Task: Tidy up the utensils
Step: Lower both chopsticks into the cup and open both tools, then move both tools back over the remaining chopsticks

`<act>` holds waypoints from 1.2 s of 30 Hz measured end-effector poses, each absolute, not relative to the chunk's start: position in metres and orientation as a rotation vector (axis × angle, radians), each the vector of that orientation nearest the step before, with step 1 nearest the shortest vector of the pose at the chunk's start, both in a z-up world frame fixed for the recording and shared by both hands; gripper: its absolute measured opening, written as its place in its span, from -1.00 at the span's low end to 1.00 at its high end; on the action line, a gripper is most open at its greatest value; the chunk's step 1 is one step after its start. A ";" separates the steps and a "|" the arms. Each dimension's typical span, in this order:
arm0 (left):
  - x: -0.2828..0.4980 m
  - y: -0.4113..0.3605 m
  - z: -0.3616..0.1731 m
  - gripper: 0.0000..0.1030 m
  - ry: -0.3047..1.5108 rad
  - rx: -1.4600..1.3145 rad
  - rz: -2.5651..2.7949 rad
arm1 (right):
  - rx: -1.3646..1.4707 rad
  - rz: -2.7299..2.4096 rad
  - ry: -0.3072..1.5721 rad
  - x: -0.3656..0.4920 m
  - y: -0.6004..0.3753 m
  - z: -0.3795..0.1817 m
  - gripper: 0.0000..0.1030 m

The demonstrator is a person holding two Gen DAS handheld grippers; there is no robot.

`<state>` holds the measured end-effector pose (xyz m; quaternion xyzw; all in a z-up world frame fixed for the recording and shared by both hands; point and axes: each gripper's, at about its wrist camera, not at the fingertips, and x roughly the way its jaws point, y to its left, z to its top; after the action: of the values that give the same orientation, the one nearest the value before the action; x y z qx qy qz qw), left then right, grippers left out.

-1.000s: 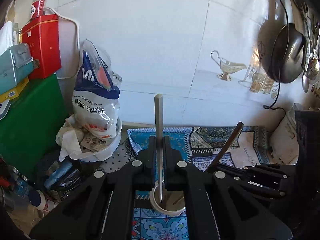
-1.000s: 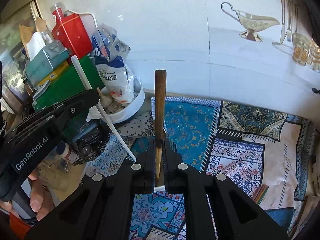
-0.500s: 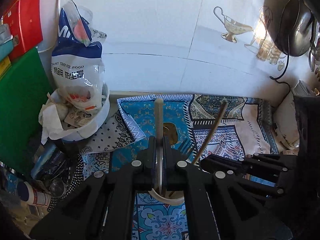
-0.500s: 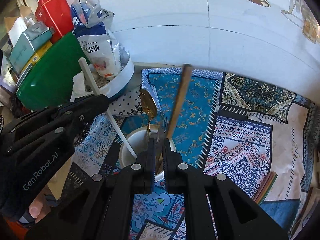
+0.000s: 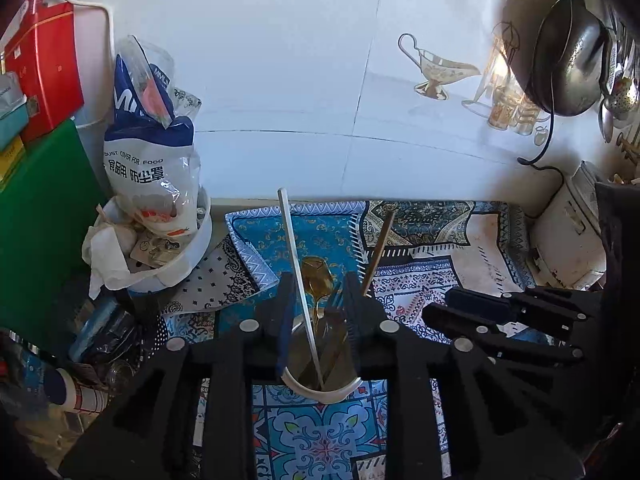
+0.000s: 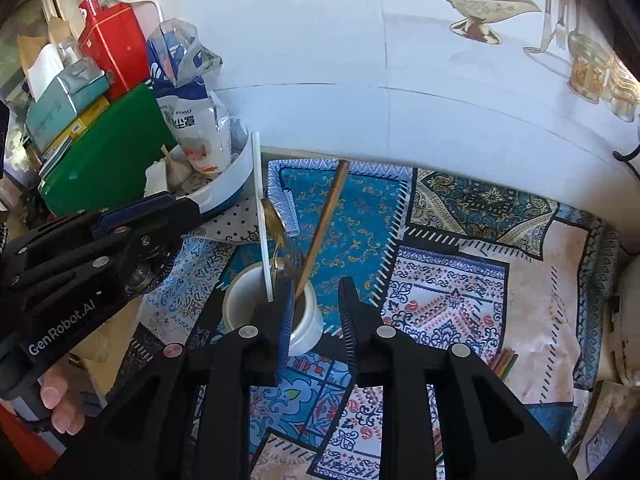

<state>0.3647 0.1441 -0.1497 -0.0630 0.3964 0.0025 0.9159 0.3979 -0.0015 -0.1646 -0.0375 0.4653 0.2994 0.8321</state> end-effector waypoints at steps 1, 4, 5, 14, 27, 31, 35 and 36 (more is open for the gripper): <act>0.363 0.142 -0.148 -0.41 0.812 -0.127 0.004 | -0.078 0.625 0.977 0.397 -0.008 -0.162 -0.52; 0.361 0.133 -0.144 -0.21 0.807 -0.120 -0.004 | -0.078 0.589 0.958 0.397 -0.028 -0.159 -0.45; 0.360 0.129 -0.144 -0.12 0.808 -0.118 -0.007 | -0.078 0.575 0.955 0.398 -0.035 -0.158 -0.45; 0.368 0.084 -0.163 0.04 0.872 -0.100 -0.069 | -0.063 0.418 0.999 0.405 -0.108 -0.178 -0.41; 0.380 0.008 -0.220 0.05 1.033 -0.024 -0.158 | 0.039 0.268 1.215 0.403 -0.187 -0.261 -0.41; 0.378 -0.007 -0.237 0.05 1.090 -0.003 -0.179 | 0.056 0.282 1.325 0.403 -0.189 -0.300 -0.41; 0.376 -0.018 -0.254 0.05 1.133 0.024 -0.181 | 0.047 0.310 1.376 0.398 -0.181 -0.321 -0.41; 0.376 -0.019 -0.258 0.05 1.146 0.026 -0.180 | 0.045 0.318 1.381 0.397 -0.180 -0.323 -0.41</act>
<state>0.3764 -0.0193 -0.2584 0.0122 0.5414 -0.0848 0.8364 0.3966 -0.1795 -0.3232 0.0206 0.6341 0.1460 0.7591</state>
